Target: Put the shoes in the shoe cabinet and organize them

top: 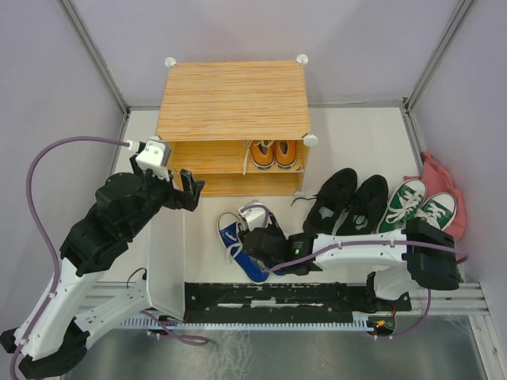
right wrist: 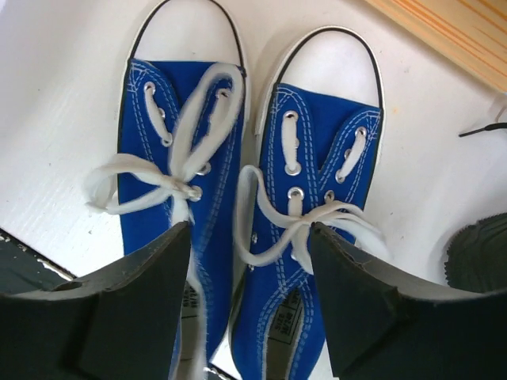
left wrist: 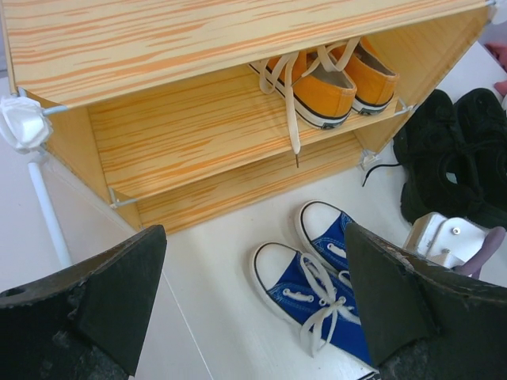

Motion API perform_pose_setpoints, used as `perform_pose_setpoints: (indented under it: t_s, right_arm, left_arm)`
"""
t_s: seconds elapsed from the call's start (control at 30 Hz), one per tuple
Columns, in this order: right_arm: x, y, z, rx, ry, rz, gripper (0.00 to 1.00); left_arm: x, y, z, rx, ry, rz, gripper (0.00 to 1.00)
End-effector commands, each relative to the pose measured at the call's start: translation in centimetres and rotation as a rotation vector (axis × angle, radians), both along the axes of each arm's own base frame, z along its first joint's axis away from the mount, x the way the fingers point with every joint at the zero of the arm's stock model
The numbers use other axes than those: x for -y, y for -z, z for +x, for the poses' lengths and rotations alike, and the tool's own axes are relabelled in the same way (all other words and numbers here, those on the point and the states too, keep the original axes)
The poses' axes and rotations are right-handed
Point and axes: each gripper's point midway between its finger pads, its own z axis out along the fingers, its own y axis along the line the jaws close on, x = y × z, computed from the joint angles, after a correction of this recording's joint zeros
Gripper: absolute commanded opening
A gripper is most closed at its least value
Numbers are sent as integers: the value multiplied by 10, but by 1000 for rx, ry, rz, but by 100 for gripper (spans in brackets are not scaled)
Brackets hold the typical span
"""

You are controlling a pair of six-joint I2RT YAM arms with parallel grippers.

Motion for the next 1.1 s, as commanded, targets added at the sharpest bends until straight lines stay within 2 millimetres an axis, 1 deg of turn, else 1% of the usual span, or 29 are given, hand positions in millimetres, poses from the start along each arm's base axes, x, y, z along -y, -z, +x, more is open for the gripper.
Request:
perform_pose_setpoints:
  t_s: [0.0, 0.13, 0.2, 0.3, 0.4, 0.47, 0.6, 0.7, 0.83, 0.87, 0.97, 1.0, 1.07]
  right_arm:
    - [-4, -32, 3, 17, 31, 95, 70]
    - [1, -41, -19, -63, -66, 89, 70]
    - [3, -40, -33, -114, -116, 72, 69]
    - [10, -27, -53, -184, -152, 17, 67]
    - [11, -12, -64, -236, -126, 18, 67]
    - [10, 0, -64, -253, -90, 46, 67]
    - [14, 9, -54, -230, 13, 58, 65]
    - [12, 15, -50, -219, 42, 54, 64]
    - [6, 25, -49, -229, 56, 53, 61]
    - [7, 28, -48, -228, 68, 50, 58]
    - [11, 37, -44, -219, 115, 54, 43]
    - [13, 41, -43, -218, 131, 52, 41]
    - [18, 49, -42, -214, 156, 41, 41]
  left_arm:
    - [0, -1, 5, 23, -7, 9, 99]
    - [-1, 0, 5, 25, -9, 13, 99]
    - [-1, 1, 5, 25, -10, 11, 99]
    - [0, 3, 5, 21, -10, 8, 99]
    - [1, 4, 5, 22, -7, -2, 99]
    - [2, 6, 6, 17, -7, -5, 99]
    - [2, 5, 5, 18, -5, -6, 99]
    - [1, 4, 4, 23, -7, -4, 99]
    - [-1, 6, 4, 20, -10, 3, 99]
    - [0, 7, 4, 19, -9, 2, 99]
    - [-1, 9, 4, 15, -10, 4, 99]
    - [0, 10, 4, 13, -9, 6, 99]
    - [0, 11, 3, 11, -7, 6, 99]
